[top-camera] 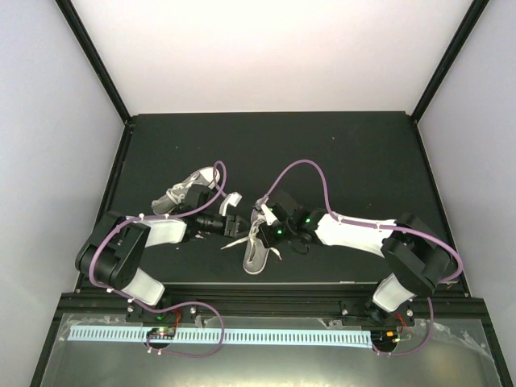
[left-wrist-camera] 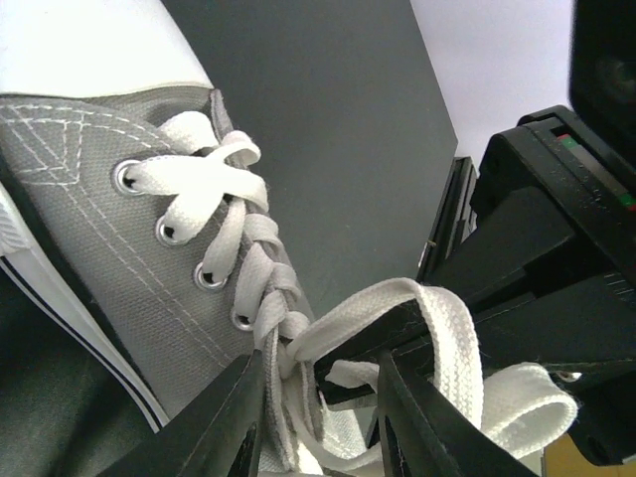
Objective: Tie the shoes
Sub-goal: Tie the shoelace on the shoe.
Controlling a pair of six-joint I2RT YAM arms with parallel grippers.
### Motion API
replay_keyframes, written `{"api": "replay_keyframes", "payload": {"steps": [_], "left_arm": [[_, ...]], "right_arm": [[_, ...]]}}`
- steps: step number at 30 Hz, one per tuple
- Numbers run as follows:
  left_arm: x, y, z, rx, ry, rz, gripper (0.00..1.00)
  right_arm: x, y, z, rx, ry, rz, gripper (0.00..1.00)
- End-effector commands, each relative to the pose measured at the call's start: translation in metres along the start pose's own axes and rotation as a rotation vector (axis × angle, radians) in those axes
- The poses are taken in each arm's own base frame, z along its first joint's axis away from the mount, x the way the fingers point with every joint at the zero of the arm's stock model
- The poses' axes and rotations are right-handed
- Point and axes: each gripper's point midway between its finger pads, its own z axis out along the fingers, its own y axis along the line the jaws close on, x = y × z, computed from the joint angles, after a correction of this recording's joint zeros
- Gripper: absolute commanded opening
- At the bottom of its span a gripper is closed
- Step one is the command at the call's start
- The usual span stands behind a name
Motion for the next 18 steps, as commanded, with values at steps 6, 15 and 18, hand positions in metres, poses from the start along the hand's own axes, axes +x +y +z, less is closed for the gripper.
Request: {"api": "replay_keyframes", "payload": {"steps": [6, 15, 18], "left_arm": [[-0.0078, -0.0224, -0.0046, 0.058, -0.022, 0.053, 0.35], [-0.0024, -0.0150, -0.0002, 0.057, 0.003, 0.019, 0.39], [-0.0020, -0.0154, 0.0008, 0.065, 0.006, 0.013, 0.41]], "right_arm": [[-0.0187, 0.0161, -0.0023, -0.057, -0.053, -0.040, 0.02], [-0.0190, 0.0160, -0.0024, -0.056, -0.055, -0.042, 0.02], [-0.0174, 0.0156, -0.0009, -0.058, -0.050, -0.039, 0.02]]}}
